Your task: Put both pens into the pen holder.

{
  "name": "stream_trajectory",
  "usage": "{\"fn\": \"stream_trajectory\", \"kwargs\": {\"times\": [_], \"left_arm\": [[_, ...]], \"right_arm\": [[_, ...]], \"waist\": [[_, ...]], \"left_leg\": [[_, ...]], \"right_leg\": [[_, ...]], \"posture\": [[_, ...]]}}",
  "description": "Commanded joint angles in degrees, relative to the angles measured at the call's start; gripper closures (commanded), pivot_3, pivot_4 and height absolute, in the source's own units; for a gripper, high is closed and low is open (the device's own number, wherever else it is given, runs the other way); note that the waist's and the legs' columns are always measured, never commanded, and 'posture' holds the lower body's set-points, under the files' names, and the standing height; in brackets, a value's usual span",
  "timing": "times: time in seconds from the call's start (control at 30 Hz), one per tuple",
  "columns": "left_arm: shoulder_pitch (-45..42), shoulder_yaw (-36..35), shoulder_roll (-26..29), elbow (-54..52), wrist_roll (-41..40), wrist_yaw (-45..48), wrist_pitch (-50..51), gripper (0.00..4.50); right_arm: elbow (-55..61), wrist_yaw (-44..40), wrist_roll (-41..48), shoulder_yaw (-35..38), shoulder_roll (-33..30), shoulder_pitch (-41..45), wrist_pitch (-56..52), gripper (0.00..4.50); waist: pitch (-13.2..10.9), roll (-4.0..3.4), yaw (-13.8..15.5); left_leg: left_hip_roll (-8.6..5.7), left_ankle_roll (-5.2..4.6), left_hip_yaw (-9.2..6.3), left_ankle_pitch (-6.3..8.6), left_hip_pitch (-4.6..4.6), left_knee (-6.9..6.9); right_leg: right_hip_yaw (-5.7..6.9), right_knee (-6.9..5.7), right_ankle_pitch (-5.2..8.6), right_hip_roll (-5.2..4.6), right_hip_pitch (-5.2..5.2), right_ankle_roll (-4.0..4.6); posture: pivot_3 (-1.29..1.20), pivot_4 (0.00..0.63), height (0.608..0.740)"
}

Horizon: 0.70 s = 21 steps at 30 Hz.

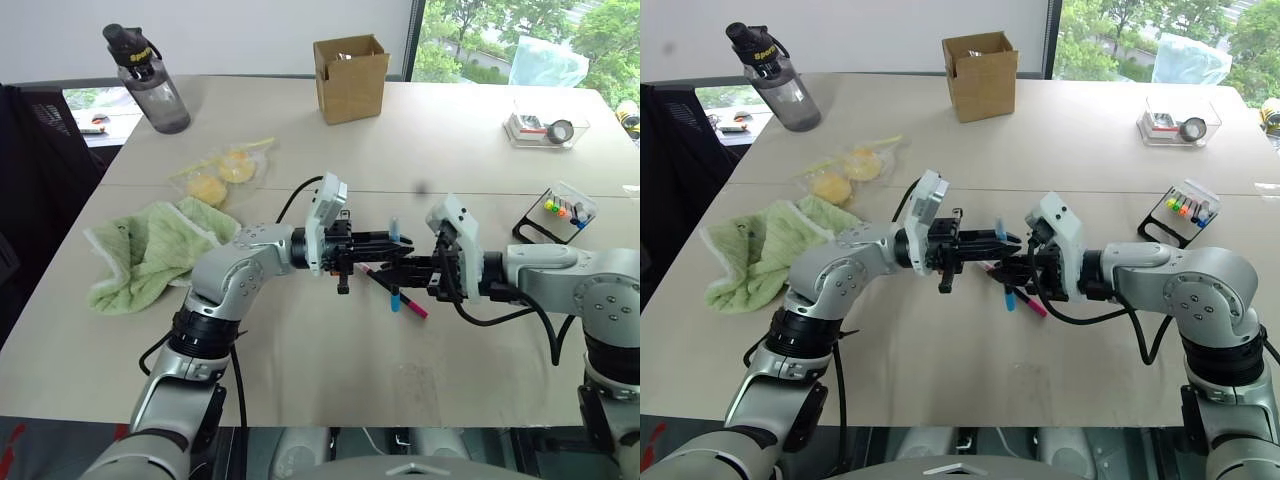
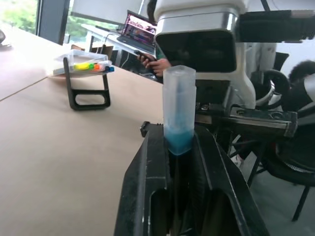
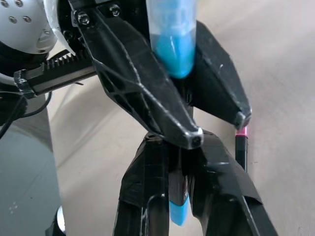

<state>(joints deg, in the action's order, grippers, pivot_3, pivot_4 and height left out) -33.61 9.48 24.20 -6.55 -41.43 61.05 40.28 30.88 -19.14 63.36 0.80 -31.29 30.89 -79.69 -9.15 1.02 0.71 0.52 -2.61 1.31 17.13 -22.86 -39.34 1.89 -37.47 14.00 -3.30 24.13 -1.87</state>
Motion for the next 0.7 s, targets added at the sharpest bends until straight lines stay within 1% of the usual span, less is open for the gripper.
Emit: {"fn": "stream_trajectory", "kwargs": {"times": [0.03,0.1,0.13,0.17,0.23,0.3,0.33,0.37,0.5,0.57,0.6,0.7], "left_arm": [[-0.13,-0.8,-0.76,-1.45,-0.01,0.12,-0.78,4.5],[-0.25,-1.4,-1.36,-0.83,0.3,-0.48,-1.47,3.49],[-0.36,-1.77,-1.64,-0.54,0.1,-0.67,-1.35,3.3],[-0.42,-2.19,-1.81,-0.41,-0.27,-0.72,-0.97,2.9],[-0.28,-2.81,-2.02,-0.52,-0.47,-1.12,-0.54,1.88],[-0.02,-3.51,-2.17,-0.87,-0.08,-2.85,-0.16,0.96],[0.1,-4.22,-1.93,-1.21,-0.93,-2.88,0.67,0.61],[0.28,-5.2,-1.73,-1.56,-1.79,-2.94,1.19,0.07],[0.61,-10.02,-1.16,-2.15,-5.26,-4.35,2.91,0.02],[0.92,-12.04,-1.08,-2.27,-6.66,-5.56,3.79,0.02],[1.35,-12.74,-0.87,-2.78,-6.58,-6.6,3.84,0.02],[2.44,-12.98,-0.86,-5.09,-5.01,-9.7,3.0,0.02]], "right_arm": [[1.47,0.93,2.41,1.4,0.68,0.3,-0.1,4.45],[2.18,1.15,2.26,1.12,0.5,-0.11,0.1,4.45],[2.63,0.98,1.74,0.87,0.11,-0.29,0.62,4.45],[3.04,0.8,0.84,0.59,-0.5,-0.56,1.28,4.45],[3.67,-0.01,-0.64,0.2,-2.04,-1.23,2.28,4.45],[4.05,-0.9,-2.59,0.21,-4.17,-2.55,3.62,4.45],[4.1,-1.5,-3.79,0.36,-5.35,-3.27,4.68,4.45],[4.16,-1.9,-4.96,0.62,-6.45,-4.02,5.68,4.45],[4.32,-3.74,-12.35,2.16,-11.17,-8.08,13.24,4.45],[3.94,-5.77,-20.79,1.74,-14.33,-11.3,23.02,4.45],[2.65,-5.58,-25.5,3.55,-14.81,-12.75,29.54,4.45],[-0.78,-4.86,-36.24,7.07,-13.87,-15.3,46.59,4.45]], "waist": [[0.0,0.0,0.0],[0.0,0.0,0.01],[0.0,0.0,0.04],[0.0,0.0,0.05],[0.0,0.0,-0.01],[0.0,0.0,0.0],[0.0,0.0,0.0],[0.0,0.0,0.02],[0.0,0.0,0.0],[0.0,0.0,0.01],[0.0,0.0,0.02],[0.0,0.0,0.03]], "left_leg": [[0.0,-0.02,0.0,0.01,0.01,0.0],[-0.01,-0.09,-0.01,0.05,0.02,-0.02],[-0.01,-0.1,-0.01,0.06,0.02,-0.02],[-0.01,-0.17,-0.02,0.09,0.03,-0.03],[-0.01,-0.18,-0.02,0.1,0.03,-0.06],[-0.02,-0.18,-0.02,0.1,0.03,-0.06],[-0.02,-0.18,-0.02,0.1,0.04,-0.07],[-0.02,-0.18,-0.03,0.09,0.04,-0.07],[-0.02,-0.17,-0.02,0.09,0.04,-0.07],[-0.02,-0.1,-0.02,0.05,0.04,-0.08],[-0.02,-0.07,-0.02,0.03,0.05,-0.08],[-0.04,0.01,-0.01,-0.02,0.04,-0.1]], "right_leg": [[0.0,-0.03,0.0,0.08,0.0,0.0],[0.01,-0.09,0.0,0.15,0.0,0.0],[0.01,-0.12,0.0,0.16,0.0,0.0],[0.02,-0.14,0.0,0.16,0.0,0.0],[0.02,-0.16,0.0,0.16,0.0,0.0],[0.02,-0.16,0.0,0.16,0.0,0.0],[0.02,-0.16,0.0,0.16,-0.01,0.0],[0.02,-0.16,0.0,0.17,0.0,0.0],[0.02,-0.16,0.0,0.17,0.0,-0.01],[0.02,-0.16,0.0,0.18,0.0,-0.01],[0.02,-0.17,0.0,0.18,-0.01,-0.01],[0.0,-0.17,0.0,0.18,-0.02,-0.03]], "posture": [[0.0,0.15,0.74],[0.0,0.15,0.74],[0.0,0.15,0.74],[0.0,0.15,0.74],[0.0,0.15,0.74],[0.0,0.15,0.74],[0.0,0.15,0.74],[0.0,0.15,0.74],[0.0,0.15,0.74],[0.0,0.15,0.74],[0.0,0.15,0.74],[0.0,0.15,0.74]]}}
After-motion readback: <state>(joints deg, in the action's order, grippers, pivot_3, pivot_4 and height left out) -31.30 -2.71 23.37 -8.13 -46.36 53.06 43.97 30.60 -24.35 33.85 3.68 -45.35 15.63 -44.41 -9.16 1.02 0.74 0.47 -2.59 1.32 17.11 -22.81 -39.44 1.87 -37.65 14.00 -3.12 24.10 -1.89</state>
